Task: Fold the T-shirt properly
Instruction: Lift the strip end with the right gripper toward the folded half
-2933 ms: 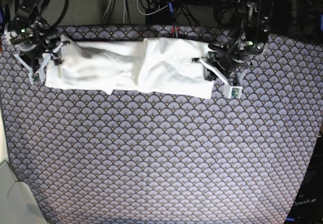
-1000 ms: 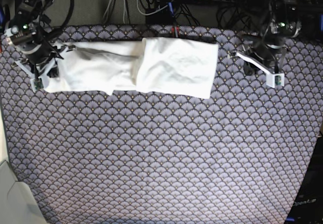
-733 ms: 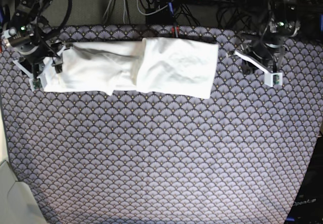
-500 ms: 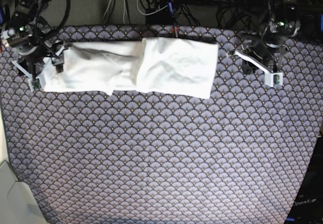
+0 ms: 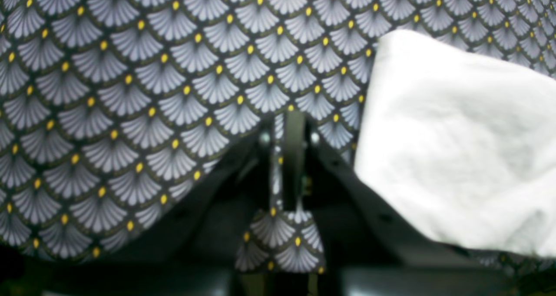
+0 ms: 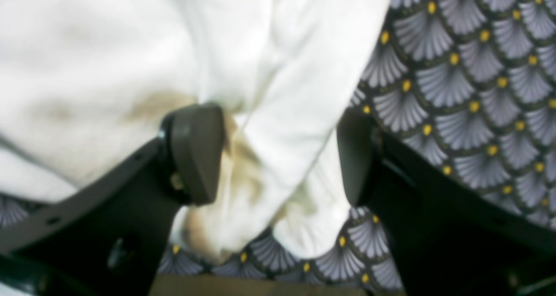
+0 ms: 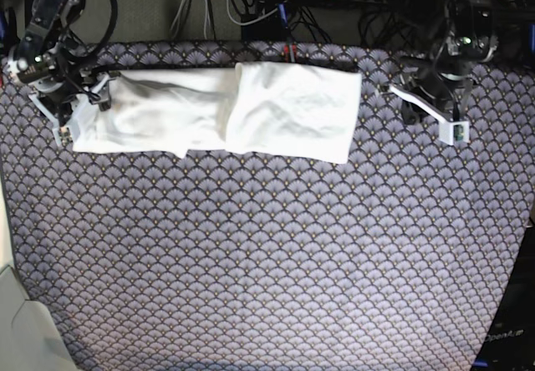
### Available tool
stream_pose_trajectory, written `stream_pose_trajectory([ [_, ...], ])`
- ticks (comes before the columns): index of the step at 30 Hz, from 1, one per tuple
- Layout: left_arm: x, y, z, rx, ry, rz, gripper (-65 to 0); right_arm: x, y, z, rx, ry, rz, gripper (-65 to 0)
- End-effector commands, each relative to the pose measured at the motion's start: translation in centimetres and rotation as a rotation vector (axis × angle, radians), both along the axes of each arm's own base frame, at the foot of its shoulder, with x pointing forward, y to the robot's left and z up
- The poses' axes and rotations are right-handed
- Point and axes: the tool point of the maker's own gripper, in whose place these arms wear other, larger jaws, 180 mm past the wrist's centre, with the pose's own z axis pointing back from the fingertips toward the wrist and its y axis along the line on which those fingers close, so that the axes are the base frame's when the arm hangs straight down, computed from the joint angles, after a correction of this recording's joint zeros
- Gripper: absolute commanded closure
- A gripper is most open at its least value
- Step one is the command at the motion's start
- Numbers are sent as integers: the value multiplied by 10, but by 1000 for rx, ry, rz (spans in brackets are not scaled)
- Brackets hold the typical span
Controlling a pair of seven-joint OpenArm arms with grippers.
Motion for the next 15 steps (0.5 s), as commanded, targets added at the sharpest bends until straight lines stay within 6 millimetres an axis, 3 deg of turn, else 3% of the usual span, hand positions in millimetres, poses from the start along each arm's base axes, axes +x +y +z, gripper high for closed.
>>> stream_pose_trajectory([
  [1, 5, 2, 9, 9, -36, -6, -35, 2, -14, 7, -22, -19, -30, -423],
  [9, 3, 2, 8, 9, -31, -6, -35, 0, -21, -4, 3, 8, -58, -423],
  [15, 2, 2, 8, 9, -30, -6, -35, -2, -10, -10, 28, 17, -55, -421],
])
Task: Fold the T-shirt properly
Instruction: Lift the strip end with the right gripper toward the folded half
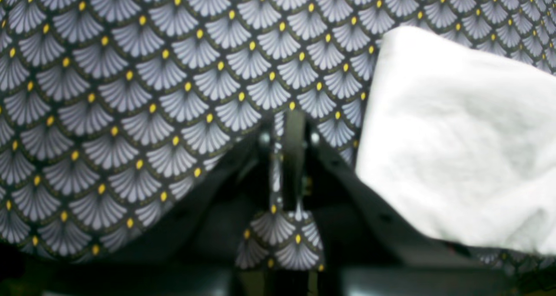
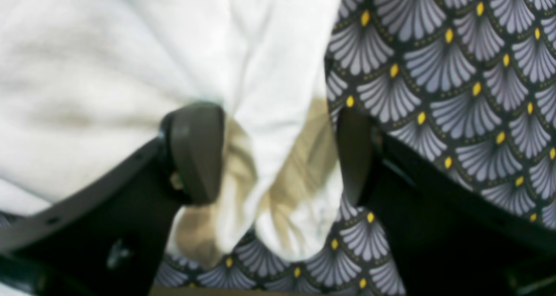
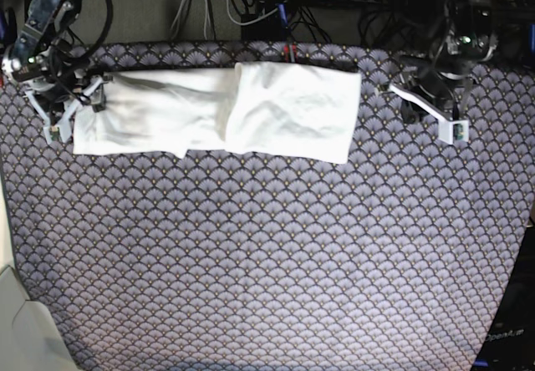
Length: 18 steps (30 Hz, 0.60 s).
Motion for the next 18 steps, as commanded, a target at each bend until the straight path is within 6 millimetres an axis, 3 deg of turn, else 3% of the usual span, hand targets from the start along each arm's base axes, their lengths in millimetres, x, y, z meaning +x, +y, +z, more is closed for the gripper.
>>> stream_pose_trajectory([
  [1, 4, 2, 9, 9, -35, -6, -35, -3, -2, -1, -13, 17, 0, -420],
  [5, 4, 2, 9, 9, -35, -6, -35, -7, 6, -6, 4, 26, -2, -343],
  [13, 4, 2, 9, 9, -35, -6, -35, -10, 13, -9, 10, 51, 11, -19],
  [18, 6, 1, 13, 10, -45, -9, -35, -6, 16, -6, 0, 57, 33, 0],
])
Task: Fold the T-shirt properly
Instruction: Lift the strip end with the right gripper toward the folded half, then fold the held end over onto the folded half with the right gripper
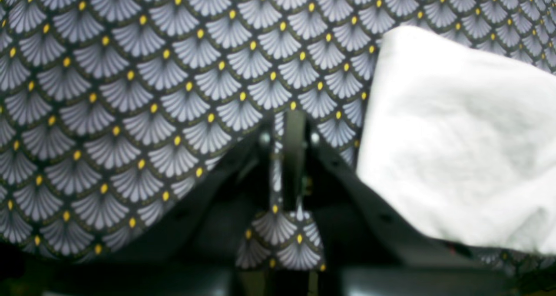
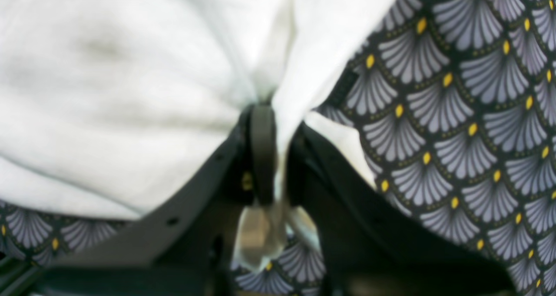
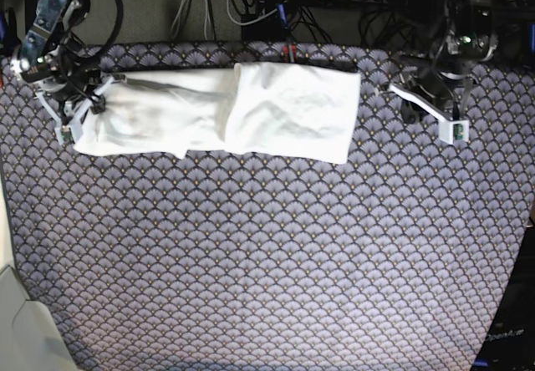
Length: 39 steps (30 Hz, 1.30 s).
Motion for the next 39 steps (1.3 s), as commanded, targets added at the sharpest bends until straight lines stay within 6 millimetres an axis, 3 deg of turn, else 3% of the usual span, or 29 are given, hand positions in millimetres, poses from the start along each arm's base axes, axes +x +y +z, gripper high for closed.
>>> stream_pose_trajectory([
  [1, 5, 1, 13, 10, -46, -10, -35, -4, -5, 2, -36, 29, 5, 0],
  [8, 3, 1, 17, 18, -51, -12, -35, 9, 16, 41, -117, -57, 110, 0],
  [14, -6, 30, 18, 53, -43, 61, -35, 12, 46, 71, -114, -149, 137, 0],
  [22, -18, 71, 23, 106, -39, 159, -35, 17, 99, 69, -27, -175, 231, 0],
  [32, -44, 116, 28, 179, -13, 268, -35, 25, 193, 87, 134, -251, 408, 0],
  [39, -44, 134, 38, 220, -25, 279, -35, 25, 222, 105, 307, -311, 445, 0],
])
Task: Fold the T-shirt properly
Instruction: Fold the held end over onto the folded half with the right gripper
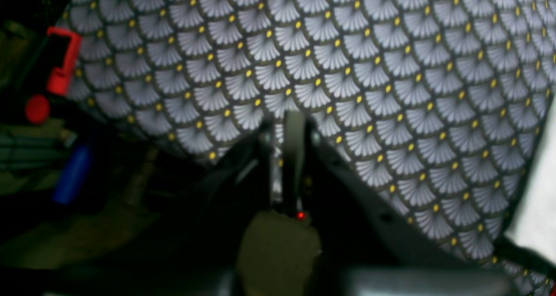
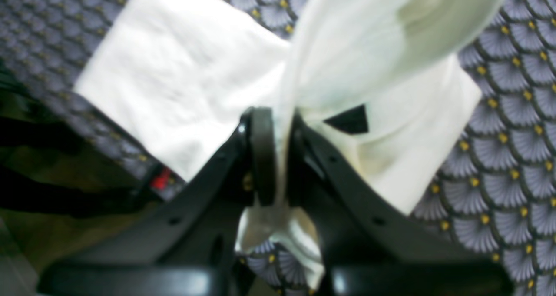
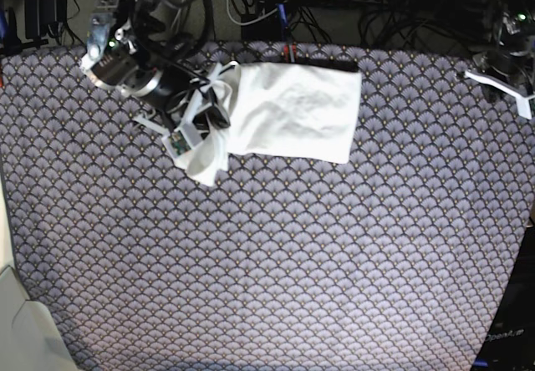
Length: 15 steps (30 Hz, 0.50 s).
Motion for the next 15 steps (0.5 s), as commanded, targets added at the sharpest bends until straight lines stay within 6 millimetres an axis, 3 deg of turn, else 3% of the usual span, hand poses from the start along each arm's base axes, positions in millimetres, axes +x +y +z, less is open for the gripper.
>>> stream_pose_trajectory([
  [1, 5, 4, 11, 24, -36, -5, -35, 5, 11, 14, 41, -49, 15, 0],
  [9, 6, 3, 10, 21, -38, -4, -35, -10, 74, 22, 113, -55, 197, 0],
  [15, 4, 2, 9, 18, -34, -5, -35, -5, 99, 12, 132, -28, 274, 0],
])
